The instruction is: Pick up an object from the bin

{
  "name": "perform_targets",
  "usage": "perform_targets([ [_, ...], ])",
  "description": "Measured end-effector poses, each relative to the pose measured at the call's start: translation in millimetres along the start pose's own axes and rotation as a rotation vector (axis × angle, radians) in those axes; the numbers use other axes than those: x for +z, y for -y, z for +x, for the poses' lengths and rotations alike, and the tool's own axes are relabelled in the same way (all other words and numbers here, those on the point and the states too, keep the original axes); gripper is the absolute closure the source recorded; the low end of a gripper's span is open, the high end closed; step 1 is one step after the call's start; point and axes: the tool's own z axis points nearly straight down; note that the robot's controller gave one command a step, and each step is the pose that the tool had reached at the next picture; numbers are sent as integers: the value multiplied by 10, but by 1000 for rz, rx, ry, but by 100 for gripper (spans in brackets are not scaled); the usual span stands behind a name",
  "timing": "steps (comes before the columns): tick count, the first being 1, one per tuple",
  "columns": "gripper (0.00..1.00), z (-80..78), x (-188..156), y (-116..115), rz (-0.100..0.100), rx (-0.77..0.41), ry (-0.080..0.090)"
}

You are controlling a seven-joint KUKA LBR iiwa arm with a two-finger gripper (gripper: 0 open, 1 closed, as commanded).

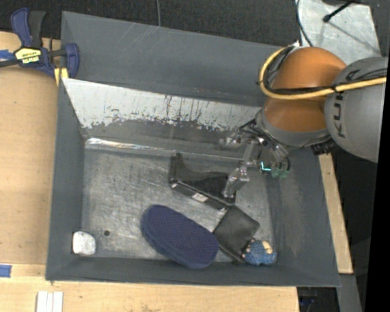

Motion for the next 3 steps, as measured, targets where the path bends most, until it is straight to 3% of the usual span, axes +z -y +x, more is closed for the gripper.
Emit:
perform_targets([
  [1, 0, 40, 267, -48, 3, 127, 17],
  [3, 0, 322, 295, -163, -1, 619, 3],
])
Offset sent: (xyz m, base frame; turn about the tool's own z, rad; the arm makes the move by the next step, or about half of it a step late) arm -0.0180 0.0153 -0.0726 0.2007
